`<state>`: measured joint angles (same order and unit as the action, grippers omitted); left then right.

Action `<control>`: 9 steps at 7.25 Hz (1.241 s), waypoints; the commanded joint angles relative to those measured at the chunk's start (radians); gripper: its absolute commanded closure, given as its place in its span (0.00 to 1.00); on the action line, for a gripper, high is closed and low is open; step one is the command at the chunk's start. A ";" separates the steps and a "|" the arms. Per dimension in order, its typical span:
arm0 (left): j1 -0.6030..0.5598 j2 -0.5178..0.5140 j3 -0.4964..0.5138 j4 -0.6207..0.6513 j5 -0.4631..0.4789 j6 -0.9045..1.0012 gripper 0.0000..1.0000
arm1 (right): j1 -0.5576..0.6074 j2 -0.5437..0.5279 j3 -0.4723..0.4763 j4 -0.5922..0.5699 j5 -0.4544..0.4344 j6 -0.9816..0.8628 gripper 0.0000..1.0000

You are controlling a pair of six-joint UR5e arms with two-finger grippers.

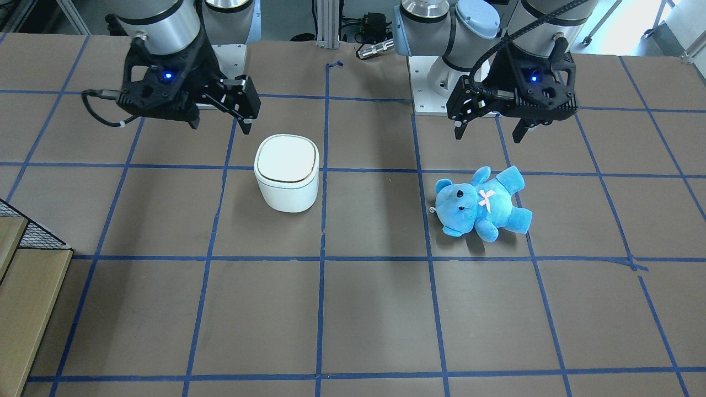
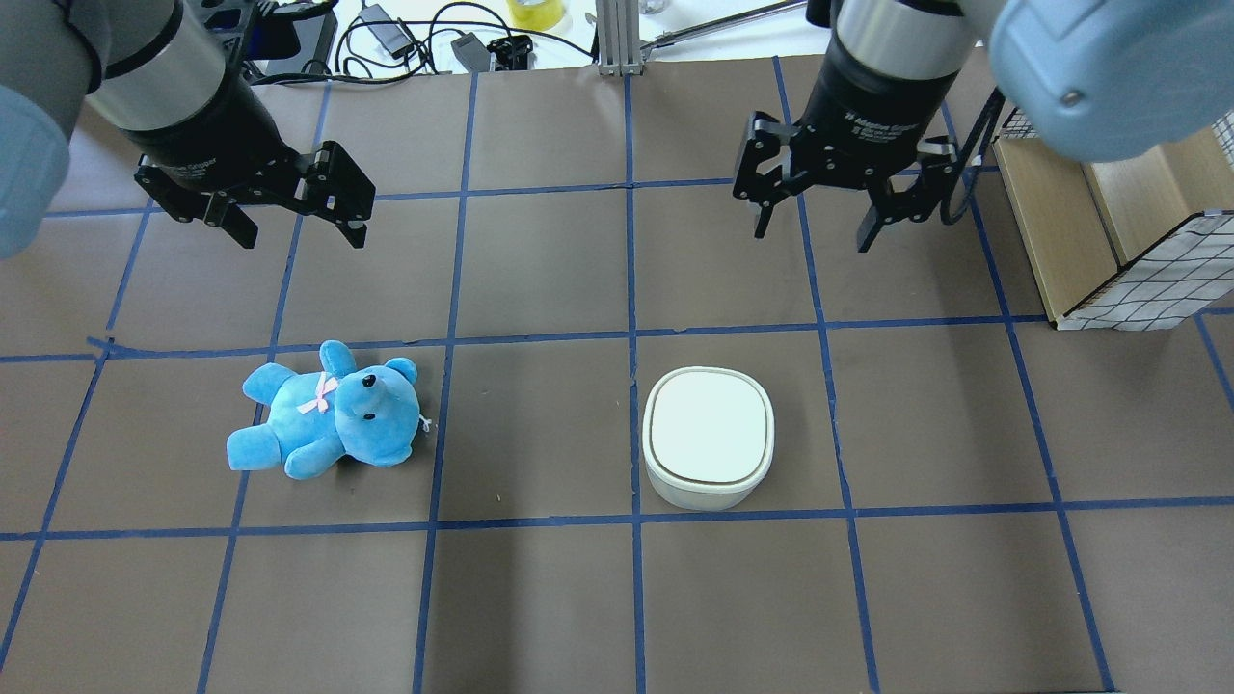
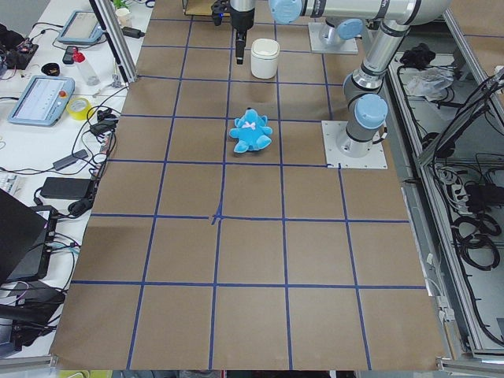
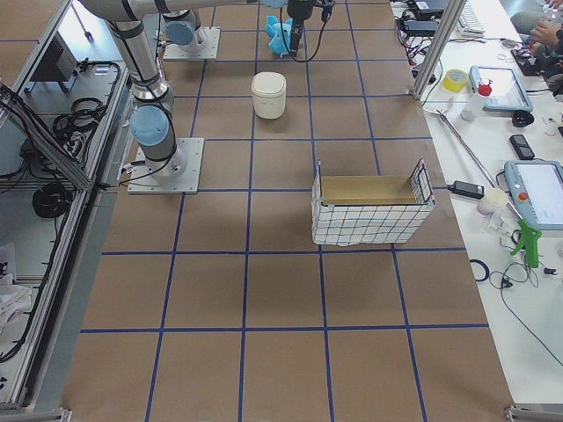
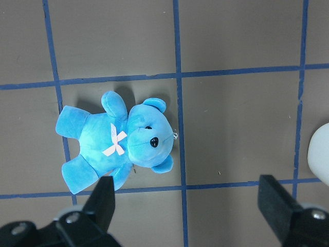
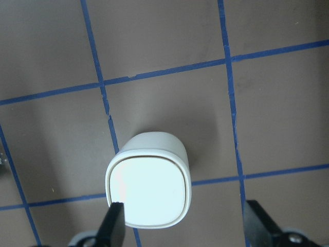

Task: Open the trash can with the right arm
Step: 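Move the right gripper over the white trash can lid, then lower the right gripper and press down on the lid's near edge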

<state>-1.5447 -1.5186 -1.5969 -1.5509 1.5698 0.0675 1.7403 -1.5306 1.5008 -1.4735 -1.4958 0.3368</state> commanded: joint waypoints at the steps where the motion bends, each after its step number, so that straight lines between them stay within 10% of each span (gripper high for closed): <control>1: 0.000 0.000 0.000 0.000 -0.001 0.000 0.00 | 0.114 0.001 0.089 -0.043 -0.041 0.141 0.77; 2: 0.000 0.000 0.000 0.000 -0.001 0.000 0.00 | 0.119 0.006 0.148 -0.053 -0.029 0.142 1.00; 9: 0.000 0.000 0.000 0.000 0.001 0.000 0.00 | 0.119 0.030 0.372 -0.269 0.042 0.146 1.00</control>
<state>-1.5447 -1.5186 -1.5969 -1.5509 1.5708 0.0675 1.8592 -1.5073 1.8662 -1.7310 -1.4570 0.4816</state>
